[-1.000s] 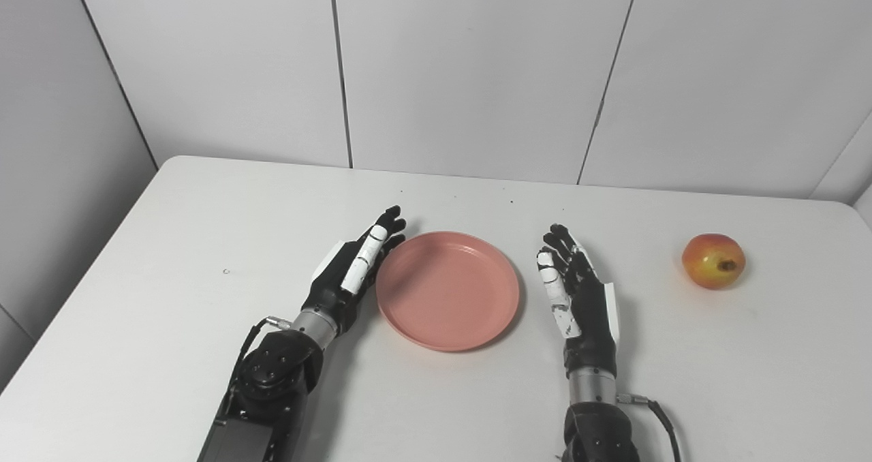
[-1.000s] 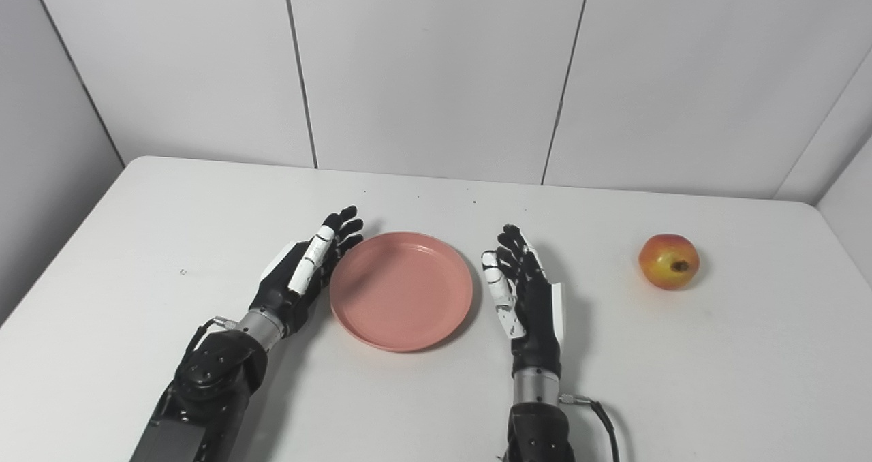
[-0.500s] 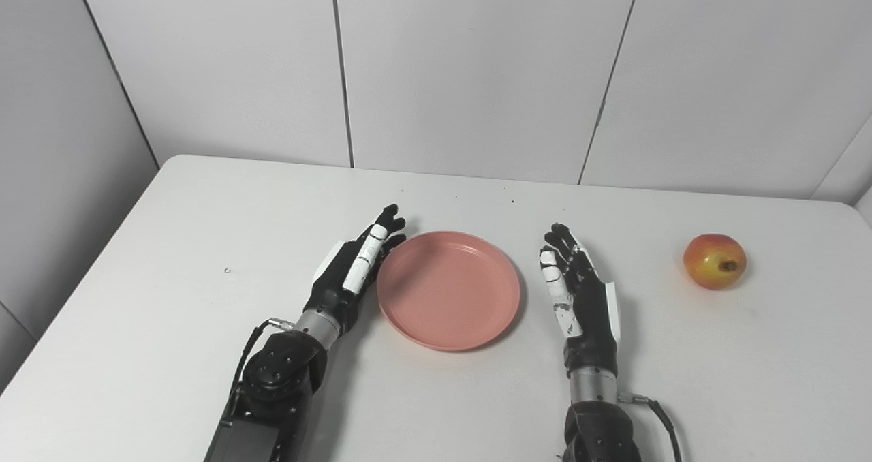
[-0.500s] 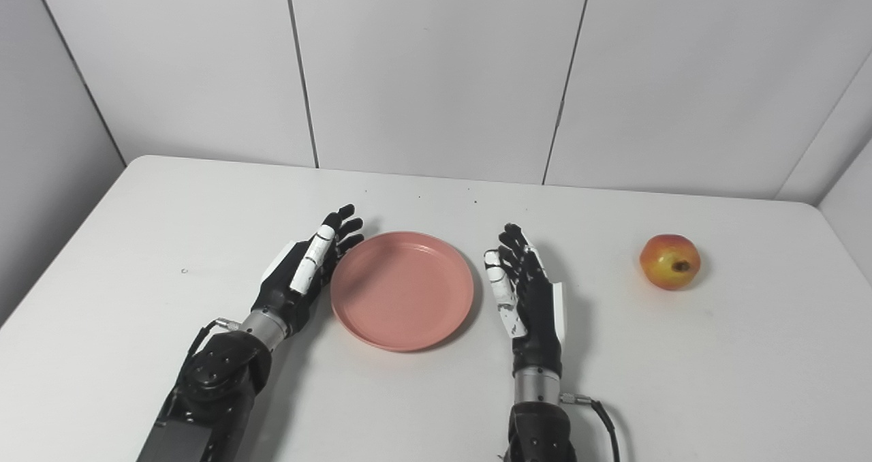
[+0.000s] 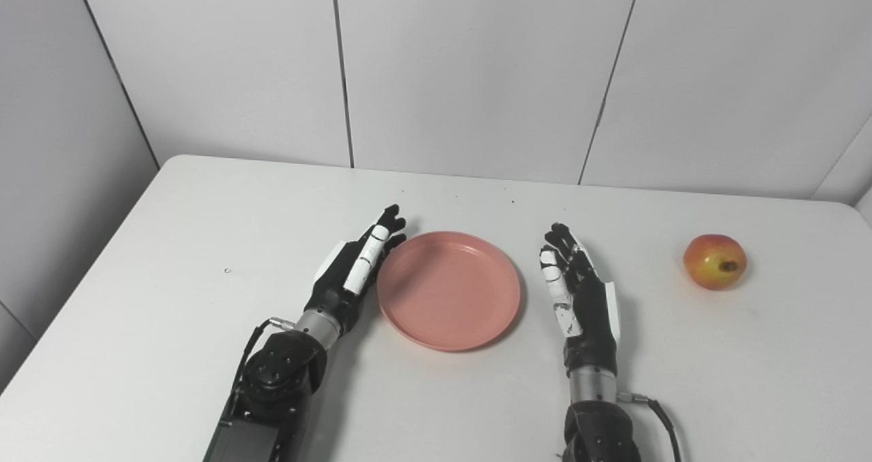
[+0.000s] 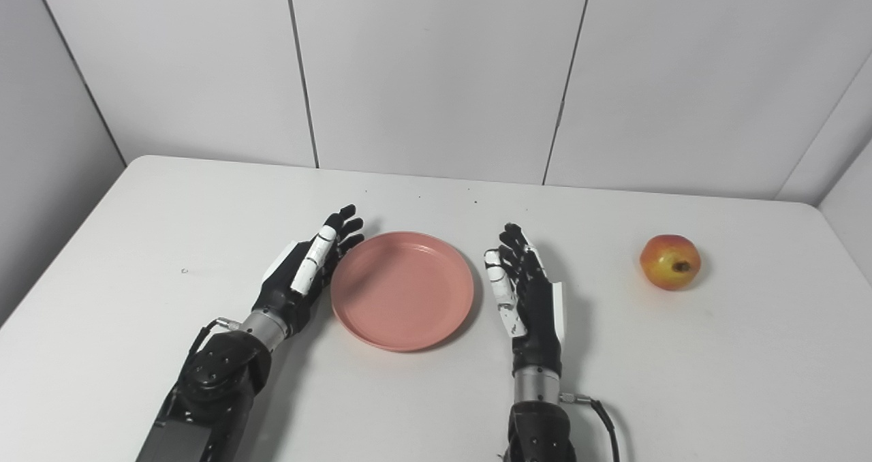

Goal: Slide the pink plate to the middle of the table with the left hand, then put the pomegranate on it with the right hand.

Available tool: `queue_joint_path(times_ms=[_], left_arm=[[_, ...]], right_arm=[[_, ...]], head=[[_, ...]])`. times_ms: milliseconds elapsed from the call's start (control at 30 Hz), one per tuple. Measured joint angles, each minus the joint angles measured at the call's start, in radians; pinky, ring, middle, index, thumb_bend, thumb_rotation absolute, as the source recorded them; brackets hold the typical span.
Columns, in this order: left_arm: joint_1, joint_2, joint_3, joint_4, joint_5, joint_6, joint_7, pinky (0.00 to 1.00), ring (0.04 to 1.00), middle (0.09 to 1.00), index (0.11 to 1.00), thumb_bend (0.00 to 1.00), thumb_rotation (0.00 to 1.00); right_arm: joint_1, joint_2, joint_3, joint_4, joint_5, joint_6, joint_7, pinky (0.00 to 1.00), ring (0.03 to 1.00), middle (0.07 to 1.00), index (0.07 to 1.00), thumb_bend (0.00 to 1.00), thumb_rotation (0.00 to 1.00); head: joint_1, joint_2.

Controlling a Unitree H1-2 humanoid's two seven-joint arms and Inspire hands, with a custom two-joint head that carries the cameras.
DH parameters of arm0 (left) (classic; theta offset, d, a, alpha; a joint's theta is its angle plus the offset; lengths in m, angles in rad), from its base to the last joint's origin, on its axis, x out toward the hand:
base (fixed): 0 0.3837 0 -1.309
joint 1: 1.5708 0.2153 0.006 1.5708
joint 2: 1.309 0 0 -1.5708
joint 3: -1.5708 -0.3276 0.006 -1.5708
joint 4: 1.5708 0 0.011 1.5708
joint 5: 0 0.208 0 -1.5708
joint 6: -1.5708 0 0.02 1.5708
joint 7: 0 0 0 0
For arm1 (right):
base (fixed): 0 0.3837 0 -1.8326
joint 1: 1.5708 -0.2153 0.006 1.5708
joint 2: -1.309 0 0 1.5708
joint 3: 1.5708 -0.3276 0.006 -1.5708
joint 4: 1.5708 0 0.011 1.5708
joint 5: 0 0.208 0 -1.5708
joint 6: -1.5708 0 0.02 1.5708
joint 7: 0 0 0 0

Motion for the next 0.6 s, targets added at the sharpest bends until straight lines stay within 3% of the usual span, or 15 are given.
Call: queue_joint_path(times_ms=[267,600], left_arm=[[0.003,0.003,-0.016,-0.014,0.008,0.001,-0.002,0.93,0.949,0.967,0.967,0.6,1.0],[0.004,0.007,-0.024,-0.015,0.012,0.005,-0.004,0.92,0.946,0.965,0.969,0.59,1.0]], right_arm=[[0.001,0.0,0.0,-0.003,-0.005,-0.002,-0.002,0.81,0.834,0.846,0.851,0.54,0.83],[0.031,-0.023,-0.016,-0.051,-0.076,-0.013,-0.06,0.8,0.829,0.839,0.848,0.52,0.8]], head=[[-0.003,0.003],[-0.009,-0.009]])
